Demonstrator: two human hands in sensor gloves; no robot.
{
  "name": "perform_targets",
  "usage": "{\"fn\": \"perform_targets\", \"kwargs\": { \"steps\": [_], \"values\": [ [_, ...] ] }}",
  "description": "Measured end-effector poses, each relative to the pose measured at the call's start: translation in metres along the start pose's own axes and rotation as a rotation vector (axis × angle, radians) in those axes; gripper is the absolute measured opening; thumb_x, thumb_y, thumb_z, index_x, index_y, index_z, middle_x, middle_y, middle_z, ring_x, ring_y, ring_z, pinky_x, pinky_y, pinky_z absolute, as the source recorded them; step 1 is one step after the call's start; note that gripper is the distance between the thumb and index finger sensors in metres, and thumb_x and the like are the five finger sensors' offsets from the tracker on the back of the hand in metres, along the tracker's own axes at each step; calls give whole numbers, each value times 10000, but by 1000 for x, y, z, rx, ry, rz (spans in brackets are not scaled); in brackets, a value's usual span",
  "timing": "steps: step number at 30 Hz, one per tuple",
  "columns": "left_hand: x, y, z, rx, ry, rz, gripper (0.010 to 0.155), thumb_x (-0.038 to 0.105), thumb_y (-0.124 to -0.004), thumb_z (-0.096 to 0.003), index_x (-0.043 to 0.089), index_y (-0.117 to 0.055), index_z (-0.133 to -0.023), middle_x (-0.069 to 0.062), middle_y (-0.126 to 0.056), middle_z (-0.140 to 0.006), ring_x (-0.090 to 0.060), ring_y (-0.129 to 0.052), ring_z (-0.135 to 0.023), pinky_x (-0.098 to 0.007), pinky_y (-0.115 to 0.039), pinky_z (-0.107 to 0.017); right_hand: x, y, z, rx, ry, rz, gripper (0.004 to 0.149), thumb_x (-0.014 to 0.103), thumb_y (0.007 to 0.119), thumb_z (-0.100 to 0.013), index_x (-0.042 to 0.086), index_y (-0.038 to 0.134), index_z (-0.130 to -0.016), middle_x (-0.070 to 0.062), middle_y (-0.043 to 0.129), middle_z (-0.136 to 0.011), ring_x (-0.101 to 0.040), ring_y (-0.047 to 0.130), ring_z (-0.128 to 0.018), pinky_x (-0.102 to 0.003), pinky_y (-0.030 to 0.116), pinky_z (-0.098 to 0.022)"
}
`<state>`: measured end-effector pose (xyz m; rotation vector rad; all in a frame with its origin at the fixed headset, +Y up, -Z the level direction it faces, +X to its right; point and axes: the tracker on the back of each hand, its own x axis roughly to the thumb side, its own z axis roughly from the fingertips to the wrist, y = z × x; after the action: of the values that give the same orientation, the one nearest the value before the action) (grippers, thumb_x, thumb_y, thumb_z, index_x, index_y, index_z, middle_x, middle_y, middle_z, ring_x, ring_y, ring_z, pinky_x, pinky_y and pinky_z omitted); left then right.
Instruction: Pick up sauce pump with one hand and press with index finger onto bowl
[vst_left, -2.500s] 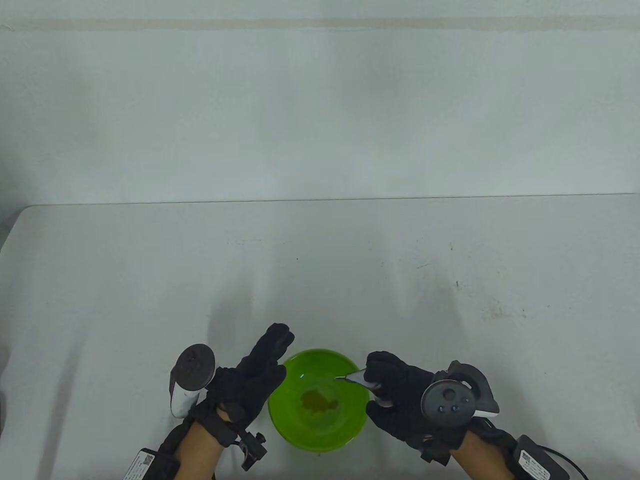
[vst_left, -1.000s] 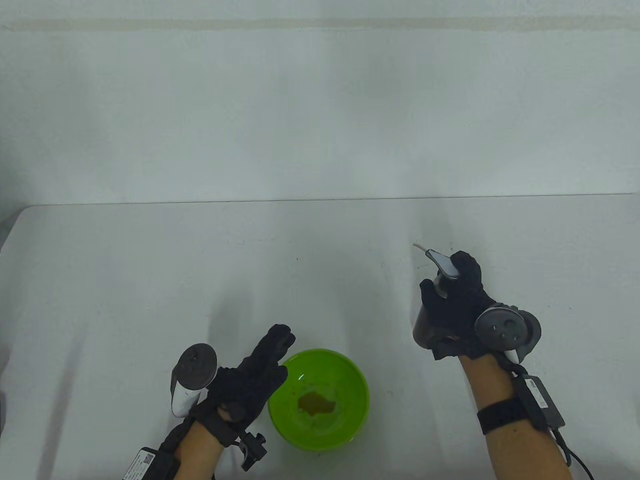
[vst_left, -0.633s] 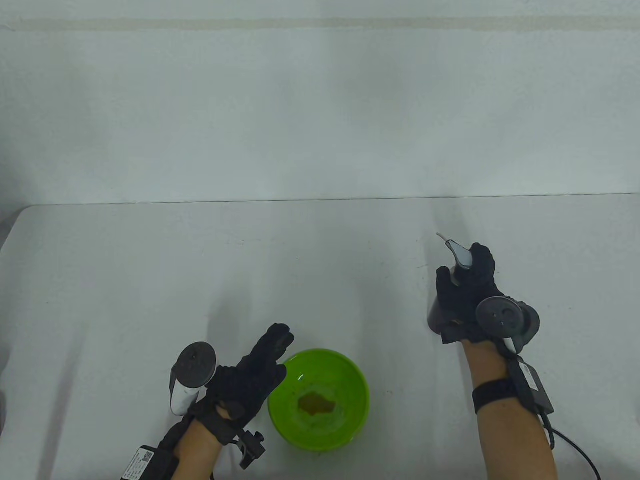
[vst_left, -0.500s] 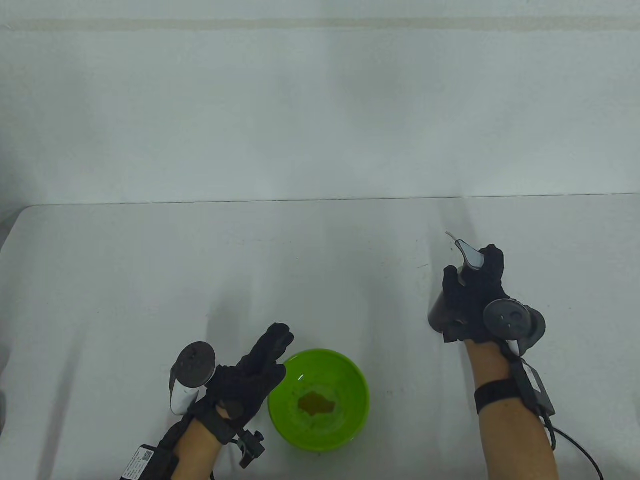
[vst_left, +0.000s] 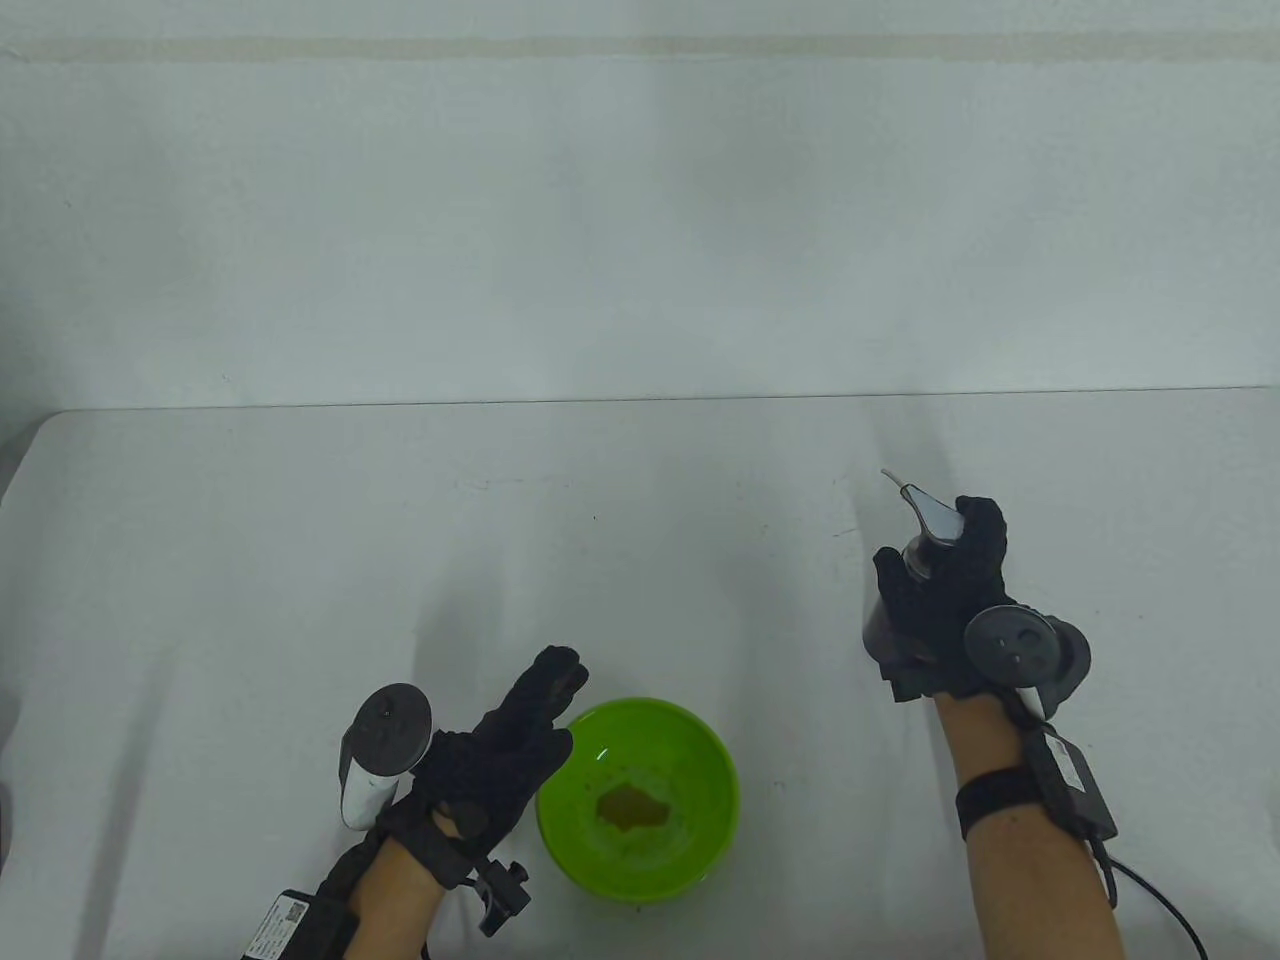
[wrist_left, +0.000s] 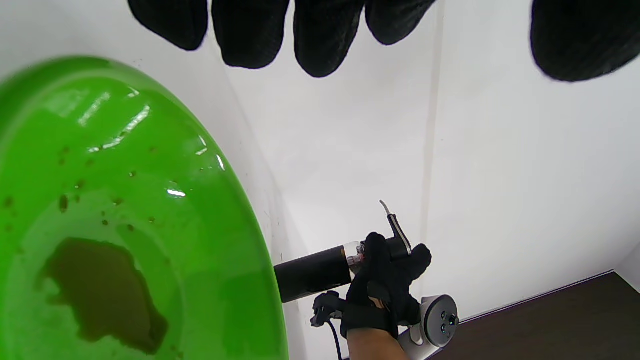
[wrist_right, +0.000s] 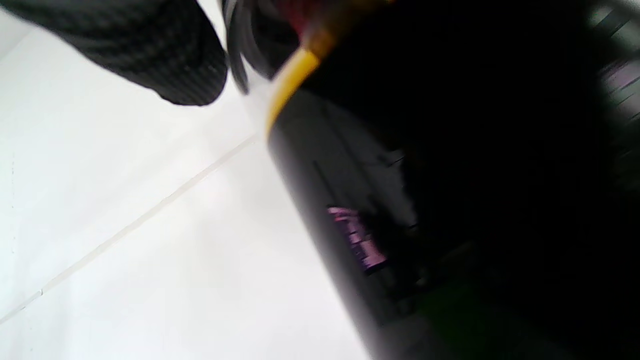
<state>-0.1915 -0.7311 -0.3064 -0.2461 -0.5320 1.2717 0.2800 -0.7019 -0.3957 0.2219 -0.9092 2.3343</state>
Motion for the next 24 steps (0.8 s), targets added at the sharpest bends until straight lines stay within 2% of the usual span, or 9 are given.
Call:
{"fn": "perform_targets", "kwargs": {
  "steps": [4, 8, 10, 13, 15, 17, 19, 23, 24],
  "values": [
    [1, 0, 0, 13, -10, 0, 894, 732, -705, -444, 304, -338, -1138, -65, -455, -1191, -485, -506, -1095, -656, -488, -747, 4, -19, 3, -16, 14, -17, 1039, 567, 839, -478, 254, -72, -869, -175, 87, -1024, -566, 462, -950, -798, 598, -583],
    [1, 0, 0, 9, -13, -1, 893, 732, -705, -445, 304, -338, -1139, -64, -453, -1191, -486, -506, -1094, -657, -488, -747, 16, -46, 3, -72, 16, -120, 1008, 617, 816, -464, 259, -15, -909, -183, 91, -1033, -566, 400, -963, -787, 535, -613],
    [0, -1, 0, 8, -12, -1, 895, 731, -706, -445, 303, -338, -1139, -66, -452, -1191, -486, -504, -1096, -657, -487, -747, 22, -61, 2, -116, 44, -247, 952, 626, 813, -459, 245, 89, -944, -195, 112, -1040, -567, 383, -961, -748, 527, -636],
    [0, -1, 0, 8, -10, -1, 892, 731, -705, -446, 305, -338, -1139, -67, -447, -1192, -487, -499, -1096, -657, -485, -747, 39, -82, 0, -171, 31, -431, 937, 609, 825, -456, 236, 141, -977, -194, 166, -1051, -562, 333, -970, -721, 484, -662],
    [0, -1, 1, 12, -10, 1, 893, 731, -705, -446, 305, -337, -1139, -64, -445, -1193, -485, -497, -1097, -657, -485, -748, 53, -95, -3, -147, 0, -490, 897, 618, 809, -470, 226, 202, -1001, -194, 178, -1071, -553, 313, -981, -702, 468, -680],
    [0, -1, 0, 14, -9, 1, 893, 732, -704, -446, 306, -335, -1139, -59, -443, -1195, -479, -496, -1100, -658, -485, -747, 68, -104, -7, -146, -29, -544, 854, 604, 798, -481, 219, 254, -1014, -193, 260, -1088, -549, 390, -986, -684, 509, -679],
    [0, -1, 1, 17, -7, 1, 894, 730, -706, -445, 303, -339, -1139, -59, -442, -1195, -476, -493, -1102, -658, -485, -747, 83, -109, -10, -78, -33, -653, 765, 588, 783, -499, 216, 374, -1028, -191, 353, -1104, -543, 450, -996, -674, 516, -692],
    [-2, -1, 0, 16, 1, 2, 894, 732, -709, -444, 309, -339, -1139, -56, -435, -1197, -473, -480, -1107, -660, -480, -748, 113, -102, -13, 133, -47, -893, 748, 616, 740, -527, 176, 432, -1050, -206, 432, -1124, -556, 458, -1017, -678, 455, -703],
    [-2, 0, 0, 16, 3, 3, 892, 732, -710, -445, 311, -341, -1139, -57, -433, -1198, -473, -476, -1108, -661, -477, -749, 122, -98, -12, 202, -50, -924, 757, 627, 729, -535, 165, 434, -1055, -213, 417, -1131, -554, 436, -1028, -683, 397, -707]
  ]
}}
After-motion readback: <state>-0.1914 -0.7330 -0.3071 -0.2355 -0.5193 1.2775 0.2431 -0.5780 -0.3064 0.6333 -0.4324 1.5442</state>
